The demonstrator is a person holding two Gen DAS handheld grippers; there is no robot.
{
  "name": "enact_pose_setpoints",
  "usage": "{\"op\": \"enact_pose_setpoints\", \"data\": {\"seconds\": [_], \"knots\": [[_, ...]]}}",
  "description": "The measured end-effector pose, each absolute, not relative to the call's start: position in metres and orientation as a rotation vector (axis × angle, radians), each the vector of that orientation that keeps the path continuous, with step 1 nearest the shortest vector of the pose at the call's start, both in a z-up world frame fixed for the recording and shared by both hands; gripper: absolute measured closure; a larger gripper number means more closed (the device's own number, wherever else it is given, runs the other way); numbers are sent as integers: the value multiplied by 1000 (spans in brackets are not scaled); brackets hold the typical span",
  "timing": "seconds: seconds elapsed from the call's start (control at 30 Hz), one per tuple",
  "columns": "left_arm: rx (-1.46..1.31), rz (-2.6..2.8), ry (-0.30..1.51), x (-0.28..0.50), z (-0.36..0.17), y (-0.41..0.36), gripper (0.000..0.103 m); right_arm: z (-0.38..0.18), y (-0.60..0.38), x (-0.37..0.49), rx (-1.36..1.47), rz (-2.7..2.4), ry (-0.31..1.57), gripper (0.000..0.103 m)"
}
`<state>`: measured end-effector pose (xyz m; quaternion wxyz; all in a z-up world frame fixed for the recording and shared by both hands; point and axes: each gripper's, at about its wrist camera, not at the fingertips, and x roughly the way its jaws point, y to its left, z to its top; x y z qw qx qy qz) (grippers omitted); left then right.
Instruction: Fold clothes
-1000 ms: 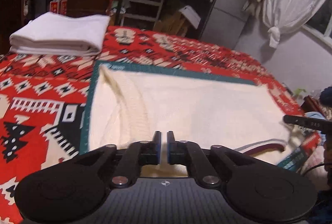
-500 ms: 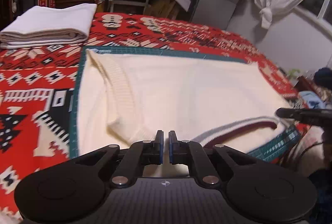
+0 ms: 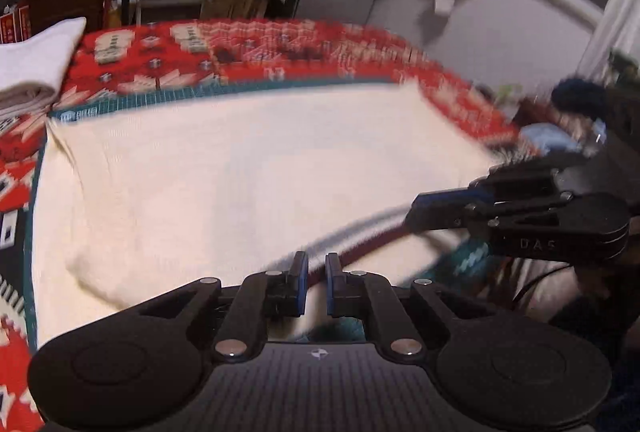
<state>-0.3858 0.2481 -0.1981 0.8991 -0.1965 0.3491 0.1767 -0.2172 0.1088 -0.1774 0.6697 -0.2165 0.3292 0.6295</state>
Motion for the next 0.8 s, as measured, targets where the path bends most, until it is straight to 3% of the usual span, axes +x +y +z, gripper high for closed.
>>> {"op": "enact_pose_setpoints", "data": {"seconds": [0.3, 0.63, 0.8], "knots": [[-401, 340, 668, -387, -182, 245, 94, -169, 108, -222, -482, 1454, 728, 90], [-398, 318, 714, -358, -201, 247, 94, -186, 135, -244, -593, 1495, 675, 92], [-401, 319, 710, -361, -201, 246, 92, -179, 122, -230, -536, 1482, 739, 94]]}}
